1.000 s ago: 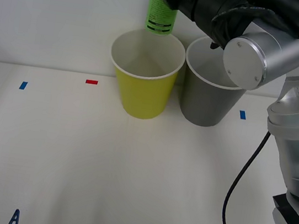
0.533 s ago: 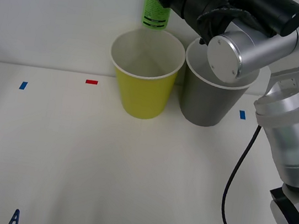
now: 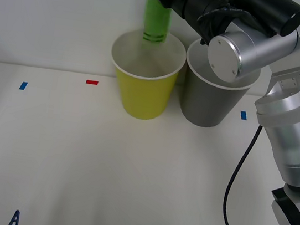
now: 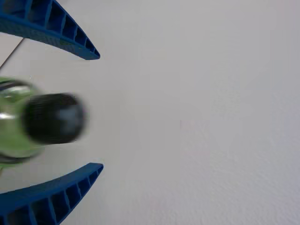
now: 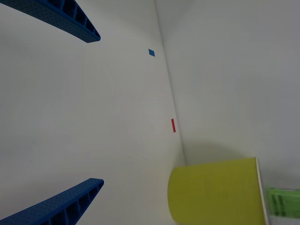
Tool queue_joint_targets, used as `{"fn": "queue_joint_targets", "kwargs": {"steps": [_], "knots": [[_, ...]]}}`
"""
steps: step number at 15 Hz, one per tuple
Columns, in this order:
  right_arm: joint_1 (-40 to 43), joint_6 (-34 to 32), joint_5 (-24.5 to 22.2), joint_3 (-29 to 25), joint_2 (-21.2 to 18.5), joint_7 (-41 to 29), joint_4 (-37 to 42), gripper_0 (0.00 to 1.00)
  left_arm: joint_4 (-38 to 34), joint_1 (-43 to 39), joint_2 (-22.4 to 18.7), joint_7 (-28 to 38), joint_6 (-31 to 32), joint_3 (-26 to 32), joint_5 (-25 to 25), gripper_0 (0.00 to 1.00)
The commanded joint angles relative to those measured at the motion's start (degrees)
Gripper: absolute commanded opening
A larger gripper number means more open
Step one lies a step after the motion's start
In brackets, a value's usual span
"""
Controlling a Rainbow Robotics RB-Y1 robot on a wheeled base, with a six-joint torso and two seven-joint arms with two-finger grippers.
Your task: Put cans in the gray bin and PET bottles in the light green bin.
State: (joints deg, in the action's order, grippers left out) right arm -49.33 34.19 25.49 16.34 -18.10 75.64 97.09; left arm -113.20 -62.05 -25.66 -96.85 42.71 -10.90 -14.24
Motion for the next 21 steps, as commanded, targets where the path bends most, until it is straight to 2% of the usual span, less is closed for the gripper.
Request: {"fn": "queue_joint_targets", "kwargs": {"steps": [1, 14, 21], "knots": [[-0.07, 0.0, 0.53, 0.01, -0.01, 0.3, 0.39, 1.0, 0.0, 0.0, 0.0, 0.0, 0.0, 0.0, 0.01, 1.0], [0.72, 0.0, 1.23, 0.01, -1.06, 2.5, 2.32, 1.0, 0.0, 0.0, 0.0, 0.0, 0.0, 0.0, 0.01, 1.0], [14.43, 0.0, 1.23, -2.63, -6.78, 2.85, 19.46, 1.0, 0.0, 0.0, 0.0, 0.0, 0.0, 0.0, 0.01, 1.0]]}}
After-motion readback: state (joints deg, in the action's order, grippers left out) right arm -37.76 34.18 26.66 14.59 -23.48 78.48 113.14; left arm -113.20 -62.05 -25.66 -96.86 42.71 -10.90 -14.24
